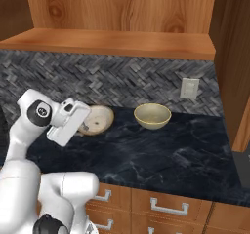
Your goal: Pick up the bowls on the counter and stack them on top of one another in the open cabinet. Place the smaller bowl on top of the larger bowl.
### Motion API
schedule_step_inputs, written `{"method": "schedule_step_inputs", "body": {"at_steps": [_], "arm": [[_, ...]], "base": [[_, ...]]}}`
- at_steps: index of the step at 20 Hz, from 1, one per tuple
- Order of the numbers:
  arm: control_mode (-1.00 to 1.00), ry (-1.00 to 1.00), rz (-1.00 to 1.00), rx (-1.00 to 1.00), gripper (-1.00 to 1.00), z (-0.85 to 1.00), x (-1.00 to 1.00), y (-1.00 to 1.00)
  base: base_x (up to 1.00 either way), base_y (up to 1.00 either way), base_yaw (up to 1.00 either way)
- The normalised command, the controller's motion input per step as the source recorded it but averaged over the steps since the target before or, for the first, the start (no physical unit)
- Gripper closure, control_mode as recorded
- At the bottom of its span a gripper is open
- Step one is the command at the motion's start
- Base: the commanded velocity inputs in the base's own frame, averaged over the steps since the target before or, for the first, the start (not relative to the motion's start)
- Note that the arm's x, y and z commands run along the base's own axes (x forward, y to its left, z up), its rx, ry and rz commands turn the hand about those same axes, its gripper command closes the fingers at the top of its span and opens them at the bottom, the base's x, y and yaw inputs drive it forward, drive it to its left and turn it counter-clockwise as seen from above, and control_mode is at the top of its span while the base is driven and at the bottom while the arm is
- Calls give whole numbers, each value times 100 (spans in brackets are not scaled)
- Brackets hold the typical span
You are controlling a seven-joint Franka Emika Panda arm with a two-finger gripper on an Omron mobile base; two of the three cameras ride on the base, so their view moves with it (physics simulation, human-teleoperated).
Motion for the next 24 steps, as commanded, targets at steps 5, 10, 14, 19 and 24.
{"method": "schedule_step_inputs", "body": {"at_steps": [5, 10, 14, 19, 24], "arm": [[-100, 9, 4, 10, 100, 0, 68, -100], [-100, 11, 1, 3, 100, -1, 96, -100], [-100, 15, 7, 4, 100, -17, 100, -87], [-100, 12, 4, 1, 100, -3, 100, -69], [-100, 15, 13, 0, 100, -1, 100, -9]], "base": [[0, 0, 0], [0, 0, 0], [0, 0, 0], [0, 0, 0], [0, 0, 0]]}}
